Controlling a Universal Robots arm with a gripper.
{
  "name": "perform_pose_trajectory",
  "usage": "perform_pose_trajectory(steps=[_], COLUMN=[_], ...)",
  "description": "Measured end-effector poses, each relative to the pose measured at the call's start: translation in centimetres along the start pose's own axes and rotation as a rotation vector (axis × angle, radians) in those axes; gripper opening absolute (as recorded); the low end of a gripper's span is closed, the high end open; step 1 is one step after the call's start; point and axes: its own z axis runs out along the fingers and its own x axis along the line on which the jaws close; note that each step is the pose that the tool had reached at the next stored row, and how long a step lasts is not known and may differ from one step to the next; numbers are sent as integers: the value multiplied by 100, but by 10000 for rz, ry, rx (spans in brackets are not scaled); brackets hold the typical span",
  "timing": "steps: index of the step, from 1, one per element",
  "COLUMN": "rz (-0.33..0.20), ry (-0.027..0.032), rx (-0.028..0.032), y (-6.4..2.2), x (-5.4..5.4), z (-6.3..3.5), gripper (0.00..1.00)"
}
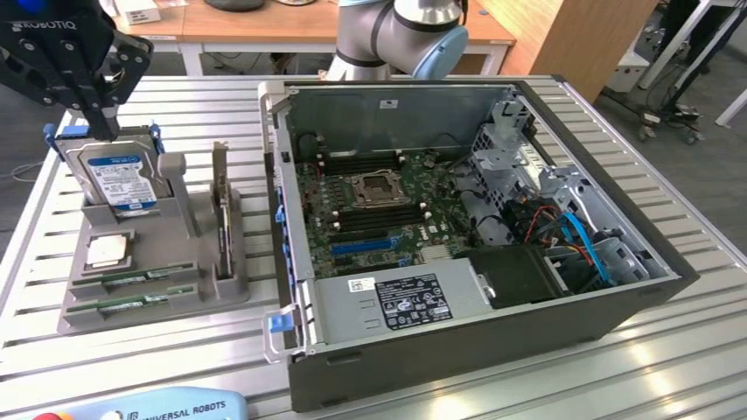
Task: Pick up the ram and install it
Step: 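Reach for the ram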
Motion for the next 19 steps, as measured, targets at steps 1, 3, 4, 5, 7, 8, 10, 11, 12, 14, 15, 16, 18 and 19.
perform_pose_trajectory(steps=[1, 3, 4, 5, 7, 8, 10, 11, 12, 14, 15, 16, 18, 19], rz=[1, 3, 3, 3, 3, 2, 3, 2, 0, -3, -7, -11, -21, -26], ry=[0, 0, 1, 1, 1, 1, 1, 1, 0, 1, 1, 2, 1, 2], rx=[1, 0, 1, 1, 1, 1, 1, 1, 1, 1, 0, 1, 1, 1], y=[-7, -23, -31, -40, -57, -66, -84, -93, -103, -122, -133, -144, -168, -179], x=[0, 0, 0, 0, -1, -1, -1, -2, -2, -2, -2, -3, -3, -3], z=[-1, -1, -2, -2, -3, -4, -5, -5, -5, -6, -6, -7, -8, -8], gripper=[10, 10, 10, 10, 10, 10, 10, 10, 10, 10, 10, 10, 10, 10])
